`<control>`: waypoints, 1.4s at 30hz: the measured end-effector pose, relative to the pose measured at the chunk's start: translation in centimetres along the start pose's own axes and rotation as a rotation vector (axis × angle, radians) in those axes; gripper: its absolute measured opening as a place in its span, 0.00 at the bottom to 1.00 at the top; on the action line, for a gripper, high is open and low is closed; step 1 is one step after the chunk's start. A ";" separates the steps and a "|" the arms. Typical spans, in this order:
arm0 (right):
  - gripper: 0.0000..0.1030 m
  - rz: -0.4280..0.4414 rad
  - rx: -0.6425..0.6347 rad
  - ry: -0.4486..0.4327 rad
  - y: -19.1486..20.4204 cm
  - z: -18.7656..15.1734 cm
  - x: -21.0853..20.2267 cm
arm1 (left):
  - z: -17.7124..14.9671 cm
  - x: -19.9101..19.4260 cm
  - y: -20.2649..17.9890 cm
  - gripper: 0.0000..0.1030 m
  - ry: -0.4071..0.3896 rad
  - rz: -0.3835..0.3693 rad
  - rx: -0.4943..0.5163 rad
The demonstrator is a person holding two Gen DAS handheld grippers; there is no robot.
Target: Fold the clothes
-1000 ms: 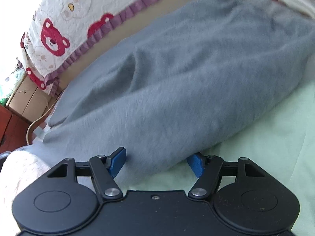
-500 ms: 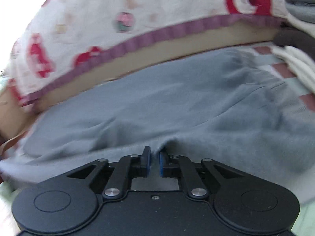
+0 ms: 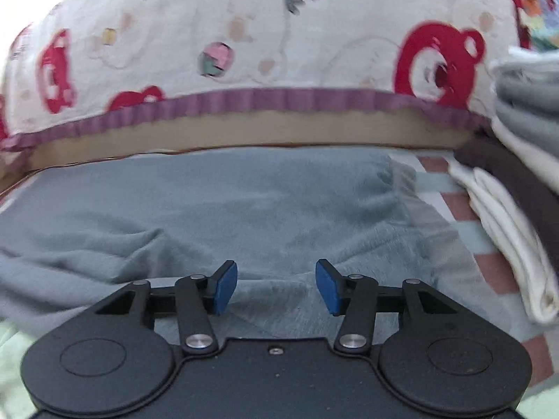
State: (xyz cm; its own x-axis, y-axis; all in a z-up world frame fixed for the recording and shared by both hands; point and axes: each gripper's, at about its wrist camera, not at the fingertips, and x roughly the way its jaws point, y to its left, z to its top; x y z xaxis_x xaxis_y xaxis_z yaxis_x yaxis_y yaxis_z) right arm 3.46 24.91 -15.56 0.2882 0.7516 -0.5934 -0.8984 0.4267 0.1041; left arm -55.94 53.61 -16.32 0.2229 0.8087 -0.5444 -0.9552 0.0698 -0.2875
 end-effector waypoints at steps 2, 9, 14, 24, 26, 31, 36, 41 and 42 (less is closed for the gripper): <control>0.53 0.059 -0.065 -0.010 0.6 -0.6 -1.7 | 0.0 0.5 -0.9 0.41 -0.002 -0.011 0.058; 0.54 0.101 -0.256 0.097 4.7 -3.0 -0.6 | 0.1 3.0 -2.7 0.38 0.092 -0.023 0.093; 0.35 0.009 -0.376 0.179 6.1 -2.6 4.8 | -1.1 2.5 -2.5 0.40 0.158 0.021 0.192; 0.00 -0.013 -0.164 0.248 2.4 -0.7 9.5 | -2.2 -0.9 -3.2 0.66 0.176 -0.152 0.465; 0.00 -0.004 -0.125 0.238 1.9 -1.0 9.2 | -3.2 0.2 -3.8 0.69 0.234 -0.156 0.518; 0.02 0.059 -0.223 0.220 1.4 -1.6 8.2 | -2.6 4.2 -3.2 0.16 0.287 -0.044 0.466; 0.41 0.075 -0.353 0.211 1.8 -2.0 5.6 | 0.8 2.7 -4.3 0.04 0.192 0.012 0.506; 0.47 0.095 -0.456 0.197 1.7 -2.7 3.7 | 5.1 -1.5 -4.8 0.04 0.023 0.019 0.484; 0.47 0.098 -0.456 0.199 1.6 -2.8 3.6 | 5.5 -1.9 -5.0 0.04 0.010 0.022 0.494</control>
State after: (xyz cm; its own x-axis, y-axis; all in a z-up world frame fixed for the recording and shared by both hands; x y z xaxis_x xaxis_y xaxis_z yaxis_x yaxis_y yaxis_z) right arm 2.10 26.90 -19.77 0.1663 0.6477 -0.7435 -0.9842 0.0623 -0.1659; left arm -52.63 54.98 -9.52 0.2011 0.8074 -0.5547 -0.9372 0.3232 0.1307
